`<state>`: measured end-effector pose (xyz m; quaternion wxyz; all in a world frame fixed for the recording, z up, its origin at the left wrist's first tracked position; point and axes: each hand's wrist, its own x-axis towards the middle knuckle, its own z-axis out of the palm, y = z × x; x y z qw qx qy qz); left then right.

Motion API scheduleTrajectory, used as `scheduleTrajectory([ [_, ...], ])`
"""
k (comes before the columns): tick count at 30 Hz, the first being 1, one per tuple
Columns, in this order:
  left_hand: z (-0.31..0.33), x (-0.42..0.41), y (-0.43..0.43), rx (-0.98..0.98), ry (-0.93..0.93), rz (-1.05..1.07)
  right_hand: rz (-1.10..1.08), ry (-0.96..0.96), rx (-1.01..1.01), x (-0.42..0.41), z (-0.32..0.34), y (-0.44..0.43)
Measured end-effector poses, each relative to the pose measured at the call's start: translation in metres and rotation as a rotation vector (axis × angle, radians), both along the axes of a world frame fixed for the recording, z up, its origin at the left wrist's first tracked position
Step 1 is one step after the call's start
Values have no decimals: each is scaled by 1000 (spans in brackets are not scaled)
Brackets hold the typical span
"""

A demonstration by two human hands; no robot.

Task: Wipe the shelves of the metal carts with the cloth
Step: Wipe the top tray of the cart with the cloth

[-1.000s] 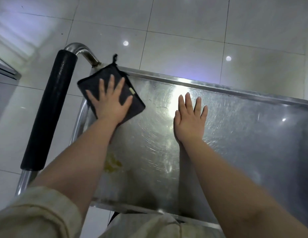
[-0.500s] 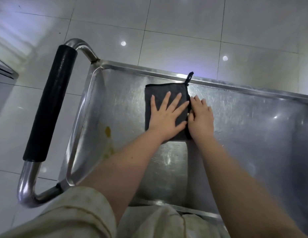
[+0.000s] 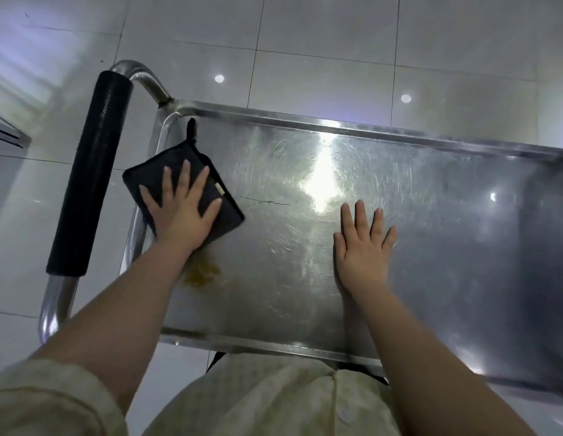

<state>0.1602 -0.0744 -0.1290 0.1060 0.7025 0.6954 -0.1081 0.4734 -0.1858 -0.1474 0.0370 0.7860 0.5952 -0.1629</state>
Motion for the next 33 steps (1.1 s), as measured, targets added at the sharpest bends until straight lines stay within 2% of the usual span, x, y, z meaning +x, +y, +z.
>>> scheduleTrajectory([
  [2,-2,28,-13,-2,-34,-81,-12,-10,9,1,0,-2],
  [7,-4,141,-56,-39,-81,-504,-6,-6,11,3,-1,-1],
  [9,-4,172,-68,-39,-90,-567,-7,6,20,5,0,0],
  [14,-8,134,-68,23,-105,-574,-3,12,36,4,0,-3],
  [19,-8,24,-63,49,-49,-298,-16,-14,10,2,3,-2],
  [23,-4,-30,-57,31,-33,-217,-15,-27,2,-2,6,-3],
  [28,-7,-2,-70,34,-31,-237,-83,-25,-51,-17,4,-24],
  [33,-4,94,-108,-7,-73,-556,-7,29,-33,-51,-4,-94],
])
